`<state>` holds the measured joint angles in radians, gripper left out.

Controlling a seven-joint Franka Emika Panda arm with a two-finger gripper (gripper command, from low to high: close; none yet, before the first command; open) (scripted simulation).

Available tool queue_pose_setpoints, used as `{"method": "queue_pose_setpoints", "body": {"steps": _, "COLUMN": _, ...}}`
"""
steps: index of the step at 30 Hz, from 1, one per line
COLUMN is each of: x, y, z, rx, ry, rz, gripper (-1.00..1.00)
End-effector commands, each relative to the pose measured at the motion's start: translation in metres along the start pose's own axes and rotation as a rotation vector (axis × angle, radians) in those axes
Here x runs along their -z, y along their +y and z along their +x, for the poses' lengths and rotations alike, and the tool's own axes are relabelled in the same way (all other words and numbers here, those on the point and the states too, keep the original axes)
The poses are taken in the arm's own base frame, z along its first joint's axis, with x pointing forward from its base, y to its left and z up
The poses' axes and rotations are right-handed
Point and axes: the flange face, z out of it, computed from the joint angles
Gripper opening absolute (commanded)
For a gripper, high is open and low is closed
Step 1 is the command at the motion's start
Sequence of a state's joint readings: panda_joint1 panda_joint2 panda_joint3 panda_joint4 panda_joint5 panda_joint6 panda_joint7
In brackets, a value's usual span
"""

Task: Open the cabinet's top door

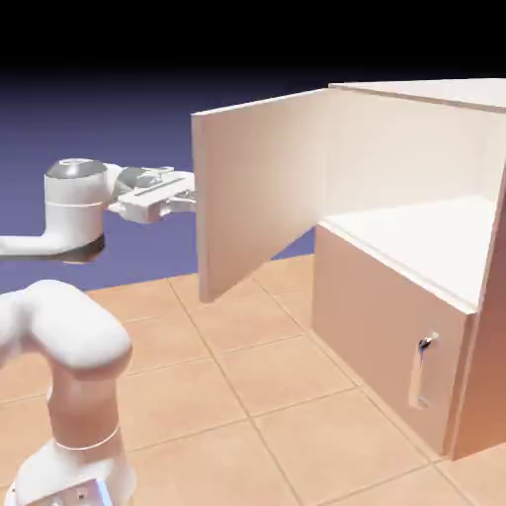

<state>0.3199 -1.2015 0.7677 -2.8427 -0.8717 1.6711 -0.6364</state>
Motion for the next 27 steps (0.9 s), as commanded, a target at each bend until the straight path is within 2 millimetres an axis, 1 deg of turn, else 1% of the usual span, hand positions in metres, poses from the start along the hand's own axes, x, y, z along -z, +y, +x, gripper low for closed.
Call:
{"method": "queue_pose_setpoints", "body": {"steps": 1, "x": 0.010, "y": 0.002, "z": 0.003, "rx": 0.000, "ry": -0.015, "rz": 0.014, "gripper": -1.00}}
{"method": "queue_pose_setpoints", "body": {"steps": 7, "x": 0.069, "y": 0.020, "z": 0.020, "rx": 0.000, "ry": -0.109, "rz": 0.109, "gripper": -1.00}}
{"method": "queue_pose_setpoints", "body": {"steps": 13, "x": 0.120, "y": 0.041, "z": 0.041, "rx": 0.000, "ry": -0.195, "rz": 0.195, "gripper": -1.00}}
{"method": "queue_pose_setpoints", "body": {"steps": 20, "x": 0.169, "y": 0.067, "z": 0.067, "rx": 0.000, "ry": -0.286, "rz": 0.286, "gripper": -1.00}}
{"method": "queue_pose_setpoints", "body": {"steps": 27, "x": 0.209, "y": 0.094, "z": 0.095, "rx": 0.000, "ry": -0.367, "rz": 0.367, "gripper": -1.00}}
